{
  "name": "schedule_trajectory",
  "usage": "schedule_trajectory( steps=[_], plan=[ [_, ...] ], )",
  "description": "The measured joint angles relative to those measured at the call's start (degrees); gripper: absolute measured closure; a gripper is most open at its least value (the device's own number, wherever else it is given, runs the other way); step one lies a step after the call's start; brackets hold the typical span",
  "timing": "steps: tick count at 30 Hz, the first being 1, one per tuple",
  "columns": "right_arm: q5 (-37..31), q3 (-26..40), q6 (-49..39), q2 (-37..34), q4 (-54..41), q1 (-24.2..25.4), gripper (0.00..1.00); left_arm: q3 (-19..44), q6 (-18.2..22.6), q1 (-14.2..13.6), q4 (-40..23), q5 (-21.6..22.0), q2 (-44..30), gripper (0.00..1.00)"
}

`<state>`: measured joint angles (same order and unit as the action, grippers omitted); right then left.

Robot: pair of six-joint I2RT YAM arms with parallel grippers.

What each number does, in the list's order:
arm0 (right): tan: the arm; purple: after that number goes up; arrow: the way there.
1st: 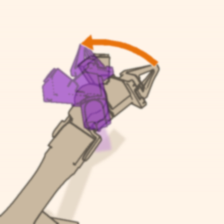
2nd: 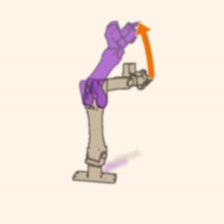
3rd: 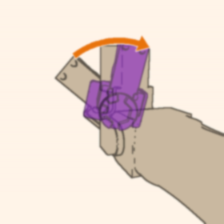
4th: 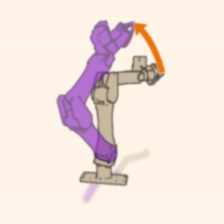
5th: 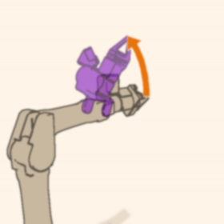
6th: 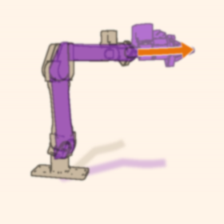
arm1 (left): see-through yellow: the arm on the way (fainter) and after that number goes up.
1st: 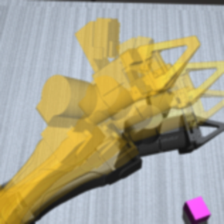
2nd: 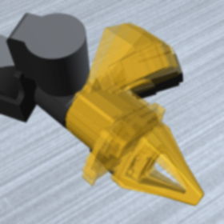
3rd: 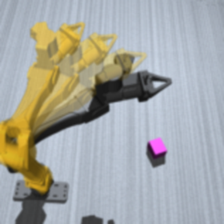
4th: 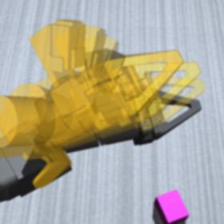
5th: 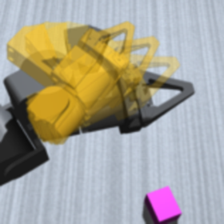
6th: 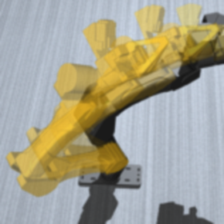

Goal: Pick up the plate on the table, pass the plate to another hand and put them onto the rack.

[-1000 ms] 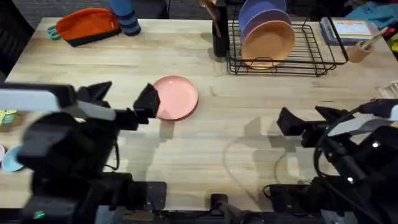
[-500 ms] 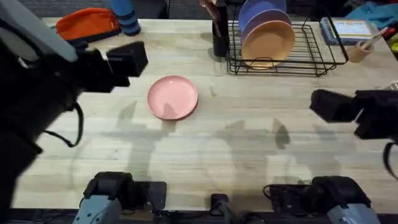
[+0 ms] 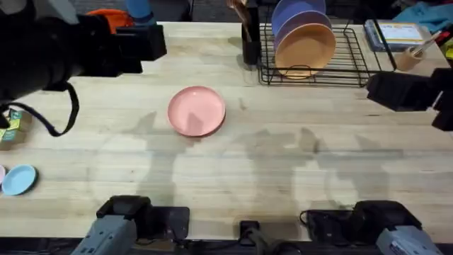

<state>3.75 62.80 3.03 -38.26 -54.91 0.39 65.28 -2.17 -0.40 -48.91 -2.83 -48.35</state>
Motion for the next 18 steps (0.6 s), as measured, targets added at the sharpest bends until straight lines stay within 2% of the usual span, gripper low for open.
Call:
schedule_trajectory(
  steps=[13,18],
  plan=[
    [0.37,0.01,0.02,-0.11,1.92,-0.01,0.004,0.00,-0.08,0.00,-1.53,0.23,-0.79,0.007],
    [0.37,0.01,0.02,-0.11,1.98,-0.01,0.003,0.02,-2.97,0.00,-1.74,0.74,-4.28,0.007]
  ],
)
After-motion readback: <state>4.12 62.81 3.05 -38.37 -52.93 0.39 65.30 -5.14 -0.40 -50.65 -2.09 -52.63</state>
